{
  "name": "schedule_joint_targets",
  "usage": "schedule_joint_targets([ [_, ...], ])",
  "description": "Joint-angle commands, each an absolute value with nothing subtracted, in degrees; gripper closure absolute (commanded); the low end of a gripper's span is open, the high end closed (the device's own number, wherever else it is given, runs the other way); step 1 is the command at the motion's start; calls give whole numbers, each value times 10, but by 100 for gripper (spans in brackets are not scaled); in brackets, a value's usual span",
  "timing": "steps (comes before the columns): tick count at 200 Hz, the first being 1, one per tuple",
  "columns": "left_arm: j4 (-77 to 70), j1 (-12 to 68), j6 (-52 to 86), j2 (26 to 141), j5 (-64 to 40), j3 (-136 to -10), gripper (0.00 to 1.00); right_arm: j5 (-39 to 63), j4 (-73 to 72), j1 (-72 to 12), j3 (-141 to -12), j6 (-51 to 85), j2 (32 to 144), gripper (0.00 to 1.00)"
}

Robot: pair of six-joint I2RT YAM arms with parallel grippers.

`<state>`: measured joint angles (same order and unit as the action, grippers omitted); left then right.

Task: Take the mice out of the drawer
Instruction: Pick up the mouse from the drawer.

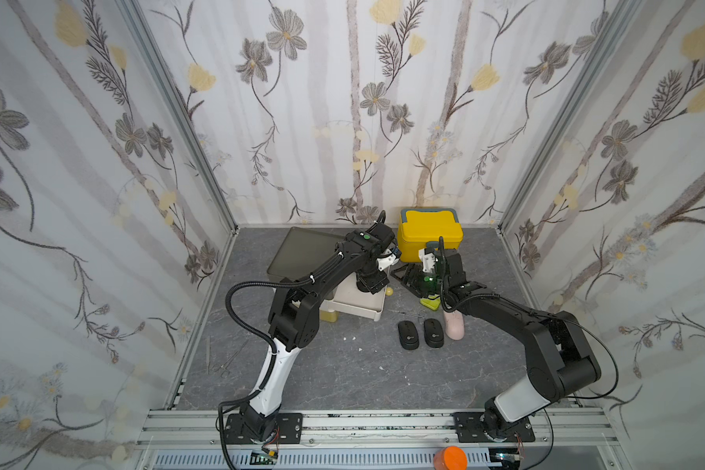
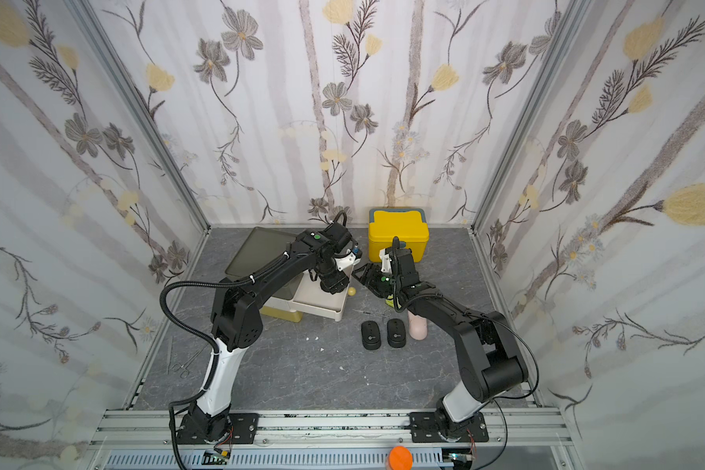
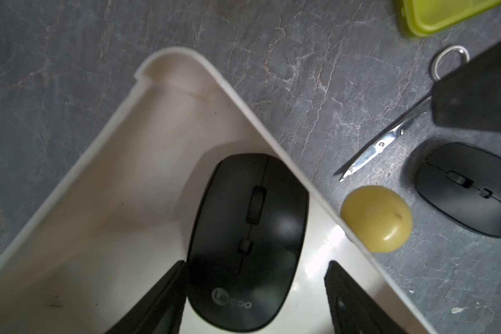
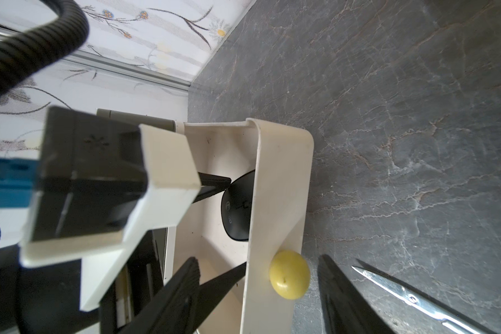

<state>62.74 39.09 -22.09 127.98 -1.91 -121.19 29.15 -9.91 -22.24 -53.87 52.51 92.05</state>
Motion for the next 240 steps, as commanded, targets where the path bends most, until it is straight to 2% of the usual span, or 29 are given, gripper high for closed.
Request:
schedule_joint_targets([
  [1,638,391,-222,1291,-12,-1214,24,297,-116,-222,-535,536,929,37],
  [59,624,390,-217,1301,9,-1217,23,296,-129,-223,-528,543,922,37],
  [148,596,391,-163,1297,15,-1189,30,294,-136,-222,-521,544,918,37],
  [205,584,390,-154,1295,25,-1193,42,293,-138,-220,-519,544,918,38],
  [240,592,390,-132,1291,32,-1215,45,297,-138,-218,-519,543,899,37],
])
